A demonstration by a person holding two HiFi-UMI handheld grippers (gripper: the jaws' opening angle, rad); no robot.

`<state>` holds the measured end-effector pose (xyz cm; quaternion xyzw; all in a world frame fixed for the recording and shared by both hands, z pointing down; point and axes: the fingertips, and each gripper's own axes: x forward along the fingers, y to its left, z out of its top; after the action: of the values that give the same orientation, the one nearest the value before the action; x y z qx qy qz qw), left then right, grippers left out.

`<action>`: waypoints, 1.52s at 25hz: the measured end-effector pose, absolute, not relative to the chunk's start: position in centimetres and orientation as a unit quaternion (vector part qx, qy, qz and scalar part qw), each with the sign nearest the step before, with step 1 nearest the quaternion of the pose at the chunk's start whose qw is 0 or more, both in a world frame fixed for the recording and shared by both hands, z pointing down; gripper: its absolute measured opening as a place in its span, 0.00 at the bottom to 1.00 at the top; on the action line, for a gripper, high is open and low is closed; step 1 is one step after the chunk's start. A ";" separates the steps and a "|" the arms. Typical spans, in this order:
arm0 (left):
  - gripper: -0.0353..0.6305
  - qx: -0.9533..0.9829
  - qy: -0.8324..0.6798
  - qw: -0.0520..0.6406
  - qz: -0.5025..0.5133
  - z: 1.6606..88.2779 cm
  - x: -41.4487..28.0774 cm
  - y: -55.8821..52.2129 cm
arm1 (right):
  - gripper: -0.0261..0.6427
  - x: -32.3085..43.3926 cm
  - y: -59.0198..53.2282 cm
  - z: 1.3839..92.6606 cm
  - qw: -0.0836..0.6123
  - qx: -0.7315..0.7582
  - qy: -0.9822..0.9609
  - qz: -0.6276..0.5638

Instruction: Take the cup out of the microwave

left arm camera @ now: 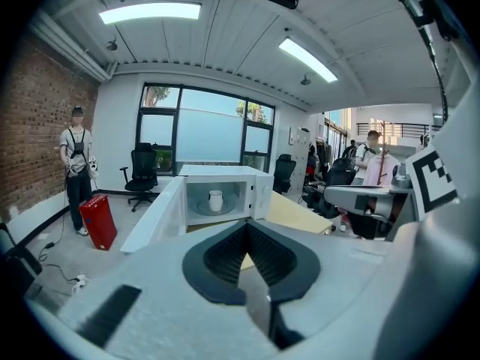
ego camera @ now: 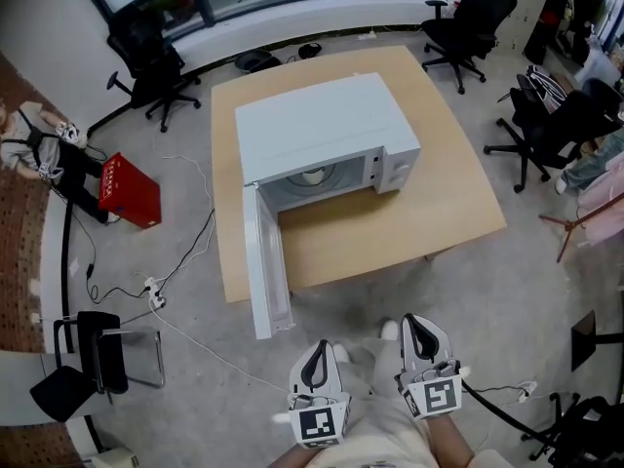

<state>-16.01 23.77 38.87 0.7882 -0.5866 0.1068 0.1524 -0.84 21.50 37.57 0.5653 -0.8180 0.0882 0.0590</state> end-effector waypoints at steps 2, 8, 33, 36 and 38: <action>0.06 0.791 -0.582 0.155 0.110 39.0 -15.9 23.2 | 0.05 -0.9 20.8 37.7 0.060 0.565 -0.818 0.091; 0.06 0.780 -0.594 0.160 0.114 39.1 -14.8 19.4 | 0.05 0.3 16.8 38.3 0.067 0.550 -0.827 0.097; 0.06 0.725 -0.662 0.155 0.110 40.8 -10.3 2.5 | 0.05 1.3 -1.4 39.0 0.039 0.452 -0.886 0.091; 0.26 0.724 -0.664 0.158 0.100 42.4 -11.4 0.2 | 0.05 0.8 -2.4 39.7 0.042 0.458 -0.883 0.095; 0.34 0.725 -0.662 0.165 0.095 43.7 -11.9 -1.7 | 0.05 0.4 -3.1 40.0 0.044 0.460 -0.881 0.102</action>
<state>-11.90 -1.68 43.74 0.7251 -0.6617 0.0949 0.1654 0.38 -3.09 40.03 0.4601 -0.8808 0.1024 0.0441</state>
